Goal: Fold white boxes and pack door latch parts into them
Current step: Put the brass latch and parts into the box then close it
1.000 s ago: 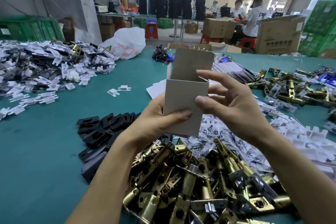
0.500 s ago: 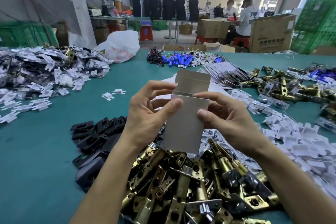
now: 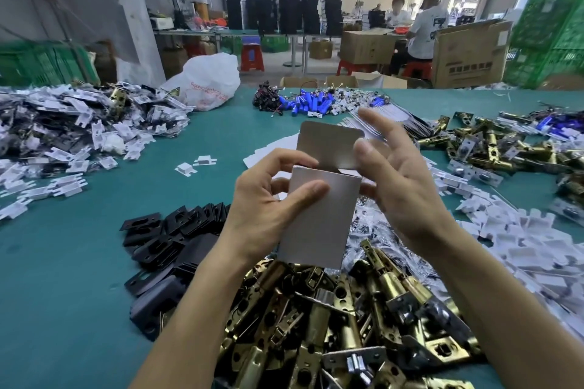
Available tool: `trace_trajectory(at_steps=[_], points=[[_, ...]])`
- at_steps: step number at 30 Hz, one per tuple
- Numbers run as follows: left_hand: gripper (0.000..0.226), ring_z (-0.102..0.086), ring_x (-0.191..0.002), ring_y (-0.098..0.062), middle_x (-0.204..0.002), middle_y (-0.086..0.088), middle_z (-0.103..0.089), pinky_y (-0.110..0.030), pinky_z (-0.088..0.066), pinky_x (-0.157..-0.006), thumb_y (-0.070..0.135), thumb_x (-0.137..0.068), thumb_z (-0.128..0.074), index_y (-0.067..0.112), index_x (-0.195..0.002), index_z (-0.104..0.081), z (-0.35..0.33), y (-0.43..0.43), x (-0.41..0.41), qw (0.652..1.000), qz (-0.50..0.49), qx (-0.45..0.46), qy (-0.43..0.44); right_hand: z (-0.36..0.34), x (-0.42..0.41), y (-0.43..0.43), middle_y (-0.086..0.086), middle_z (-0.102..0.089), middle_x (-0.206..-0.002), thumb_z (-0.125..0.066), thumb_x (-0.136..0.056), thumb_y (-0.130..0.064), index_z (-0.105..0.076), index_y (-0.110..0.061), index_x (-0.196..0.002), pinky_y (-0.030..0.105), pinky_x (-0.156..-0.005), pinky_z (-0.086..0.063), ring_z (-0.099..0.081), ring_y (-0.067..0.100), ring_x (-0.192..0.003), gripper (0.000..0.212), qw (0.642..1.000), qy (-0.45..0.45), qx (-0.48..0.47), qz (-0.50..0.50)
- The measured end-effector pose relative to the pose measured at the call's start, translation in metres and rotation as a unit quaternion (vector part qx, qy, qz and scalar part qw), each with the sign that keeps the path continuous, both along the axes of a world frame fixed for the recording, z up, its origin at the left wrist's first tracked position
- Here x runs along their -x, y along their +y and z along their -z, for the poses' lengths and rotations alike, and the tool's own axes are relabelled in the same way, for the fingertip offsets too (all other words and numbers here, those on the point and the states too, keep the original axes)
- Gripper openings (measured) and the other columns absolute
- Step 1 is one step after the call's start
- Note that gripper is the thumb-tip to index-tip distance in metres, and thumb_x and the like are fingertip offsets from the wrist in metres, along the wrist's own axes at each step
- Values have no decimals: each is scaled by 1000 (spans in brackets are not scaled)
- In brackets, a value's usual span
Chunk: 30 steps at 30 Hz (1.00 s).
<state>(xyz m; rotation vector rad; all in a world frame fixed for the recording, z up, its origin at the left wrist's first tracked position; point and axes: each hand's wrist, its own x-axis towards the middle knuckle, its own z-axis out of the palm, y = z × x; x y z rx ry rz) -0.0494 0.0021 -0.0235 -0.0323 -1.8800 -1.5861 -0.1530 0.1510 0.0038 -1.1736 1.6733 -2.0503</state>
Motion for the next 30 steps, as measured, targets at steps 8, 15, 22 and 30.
trace_trajectory(at_steps=[8,15,22,30], points=[[33,-70,-82,-44,-94,2,-68,-62,-59,-64,37,-69,-83,41,-95,-63,1,1,0,999,-12,-29,14,-5,-5,1,7,-73,-88,-68,-84,-30,-76,-23,-80,37,-67,-58,-68,18,-81,11,1000,-12,-13,-14],[50,-74,-74,-31,-98,0,-74,-44,-62,-57,36,-65,-86,46,-95,-47,1,3,0,999,-27,-38,16,-11,-6,7,14,-74,-87,-75,-72,-21,-75,-12,-89,41,-72,-56,-67,20,-77,19,999,-2,-51,0],[47,-75,-76,-32,-100,-7,-72,-42,-63,-60,37,-67,-84,46,-106,-59,0,1,-2,999,-12,-22,19,-15,-9,2,16,-72,-88,-76,-81,-4,-74,-14,-82,55,-70,-57,-68,19,-76,10,996,30,-65,53],[2,-61,-65,-9,-80,5,-66,-27,-51,-55,40,-93,-62,41,-94,-64,-4,6,1,998,-52,-8,37,-16,-9,-2,6,-74,-79,-75,-83,-5,-75,-11,-82,29,-60,-54,-73,23,-74,6,987,111,-87,75]])
